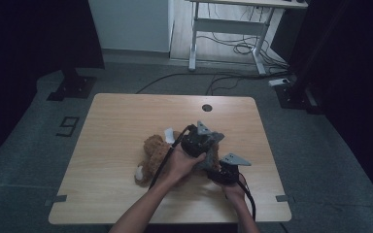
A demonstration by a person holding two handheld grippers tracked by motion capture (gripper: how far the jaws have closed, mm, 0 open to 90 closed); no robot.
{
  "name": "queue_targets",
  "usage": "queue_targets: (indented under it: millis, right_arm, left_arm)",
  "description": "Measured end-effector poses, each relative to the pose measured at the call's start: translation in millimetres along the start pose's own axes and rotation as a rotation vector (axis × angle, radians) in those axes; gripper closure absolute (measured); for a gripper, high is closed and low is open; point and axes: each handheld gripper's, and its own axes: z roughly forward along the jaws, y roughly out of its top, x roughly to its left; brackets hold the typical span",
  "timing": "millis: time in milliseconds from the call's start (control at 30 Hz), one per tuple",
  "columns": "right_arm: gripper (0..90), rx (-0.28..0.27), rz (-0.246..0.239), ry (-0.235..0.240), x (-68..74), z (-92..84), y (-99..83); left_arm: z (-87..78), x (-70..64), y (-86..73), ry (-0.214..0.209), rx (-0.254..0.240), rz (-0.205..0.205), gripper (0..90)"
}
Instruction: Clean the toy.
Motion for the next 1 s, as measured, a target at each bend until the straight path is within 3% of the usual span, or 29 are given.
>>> queue_targets:
  millis: [67,100,300,400,433,467,567,733,1000]
  right_arm:
    - [44.6,0.001,0.002,0.001,-0.3,0.2,-0.1]
    - [44.5,0.0,0.003,0.001,-0.5,0.4,-0.2]
    - [44.5,-0.002,0.006,-0.001,-0.2,0.5,-0.4]
    - [44.2,-0.004,0.007,0.004,-0.9,0.5,-0.7]
    - [44.1,0.0,0.005,0.006,-1.0,0.2,-0.6]
    - [44.1,-0.002,0.006,0.005,-0.7,0.4,-0.7]
    - [44.1,-0.002,0.006,0.007,-1.1,0.2,-0.9]
    - [44.1,-0.005,0.009,0.005,-0.8,0.4,-1.1]
    - [44.0,-0.01,0.014,0.004,-0.3,0.8,-1.5]
  left_arm:
    - [8.3,4.1,-8.9,-0.011,0.016,-0.019,80.5]
    - [6.2,11.3,-15.6,-0.033,-0.007,-0.062,80.6]
    - [-9.8,31.2,-32.2,0.049,0.033,-0.075,80.7]
    - [-14.9,39.5,-43.2,0.049,0.035,-0.096,80.5]
    - [-22.4,46.5,-53.2,0.036,0.007,-0.129,80.6]
    - [-27.1,49.2,-56.5,0.041,-0.004,-0.133,80.5]
    - [-40.6,59.7,-64.6,0.071,-0.015,-0.142,80.5]
    - [-56.4,81.6,-81.9,0.1,-0.019,-0.2,80.4]
    - [-66.3,103.6,-108.6,0.156,0.0,-0.253,80.4]
